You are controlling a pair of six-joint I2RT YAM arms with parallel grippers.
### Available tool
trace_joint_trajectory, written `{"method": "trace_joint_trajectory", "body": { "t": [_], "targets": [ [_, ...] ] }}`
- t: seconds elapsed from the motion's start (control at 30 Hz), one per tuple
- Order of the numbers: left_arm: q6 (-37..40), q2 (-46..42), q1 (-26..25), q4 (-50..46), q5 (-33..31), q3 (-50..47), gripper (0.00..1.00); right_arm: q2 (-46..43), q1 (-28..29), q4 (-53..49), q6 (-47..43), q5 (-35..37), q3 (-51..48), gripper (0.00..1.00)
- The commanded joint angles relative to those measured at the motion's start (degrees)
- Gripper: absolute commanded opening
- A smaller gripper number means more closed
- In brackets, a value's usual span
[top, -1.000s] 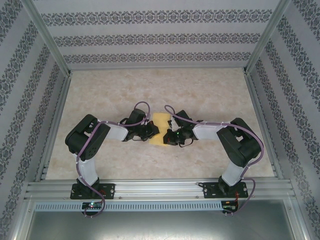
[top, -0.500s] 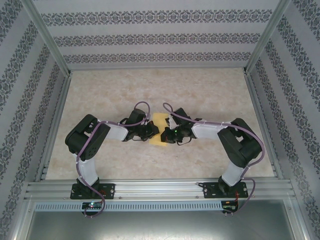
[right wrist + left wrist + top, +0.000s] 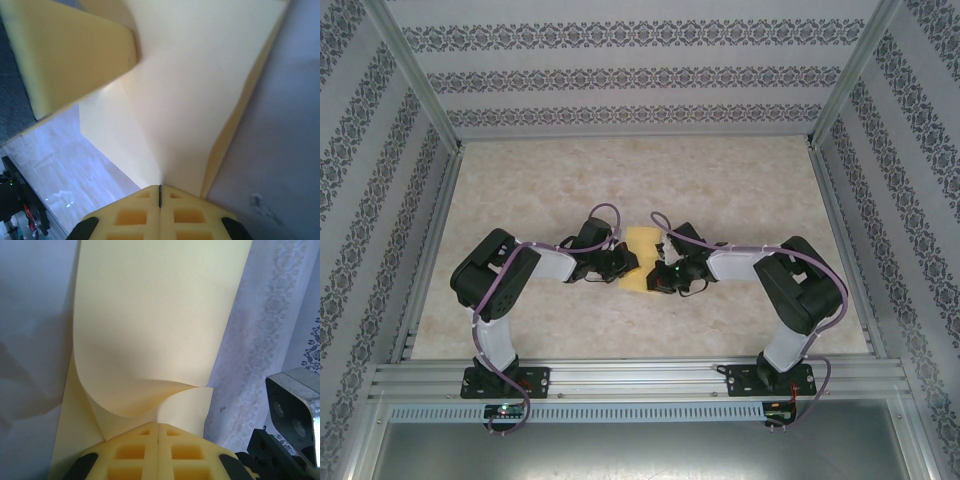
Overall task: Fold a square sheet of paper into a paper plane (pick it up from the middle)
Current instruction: Fold the triangle a second time at the center of the table.
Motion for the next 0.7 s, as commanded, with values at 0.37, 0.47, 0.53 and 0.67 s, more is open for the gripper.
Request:
{"method": "trace_joint_trajectory", "body": {
  "t": [0.37,0.47,0.53,0.67],
  "targets": [
    [1.85,1.94,0.33,-5.09,-1.97,0.15,0.0,-4.17,-0.27,-4.77,-2.44,0.63,-5.58,0.0],
    [1.85,1.94,0.33,-4.75,-1.8,0.12,0.0,-6.1,-0.51,-3.19,-1.14,-0.16,-4.19,0.0],
    [1.95,1.94,0.3,-4.73,-1.69,0.09,0.0,-7.59,-0.45,-1.67,0.33,-0.38,-2.24,0.0],
    [2.11,1.83,0.29,-5.04,-1.69,0.26,0.0,-7.86,-0.1,1.84,2.48,0.98,0.69,0.0]
  ]
}}
